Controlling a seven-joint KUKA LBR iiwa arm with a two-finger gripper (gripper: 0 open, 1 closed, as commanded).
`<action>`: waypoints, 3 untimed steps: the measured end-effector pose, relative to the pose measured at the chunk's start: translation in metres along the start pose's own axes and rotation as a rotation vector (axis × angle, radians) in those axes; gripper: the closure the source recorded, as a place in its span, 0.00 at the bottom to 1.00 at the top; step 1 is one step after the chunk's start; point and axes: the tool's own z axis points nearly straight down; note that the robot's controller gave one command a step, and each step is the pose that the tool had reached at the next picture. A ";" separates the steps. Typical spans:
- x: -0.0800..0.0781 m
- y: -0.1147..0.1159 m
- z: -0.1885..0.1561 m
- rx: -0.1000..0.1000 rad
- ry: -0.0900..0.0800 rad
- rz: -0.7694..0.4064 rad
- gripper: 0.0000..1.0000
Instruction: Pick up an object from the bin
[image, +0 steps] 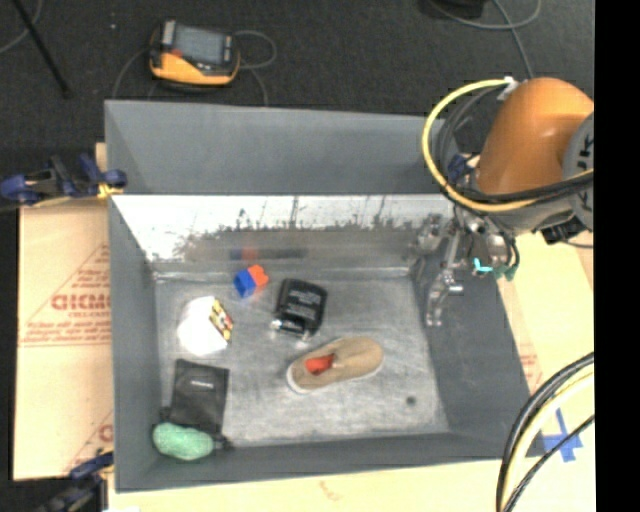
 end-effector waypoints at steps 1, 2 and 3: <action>-0.001 0.000 -0.005 0.001 -0.008 -0.002 0.00; 0.051 0.025 0.039 0.001 -0.010 -0.087 0.00; 0.064 0.068 0.109 0.005 -0.022 -0.250 1.00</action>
Offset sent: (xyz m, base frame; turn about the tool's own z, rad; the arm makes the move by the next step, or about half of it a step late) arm -0.0791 0.0404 -0.0624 -0.1353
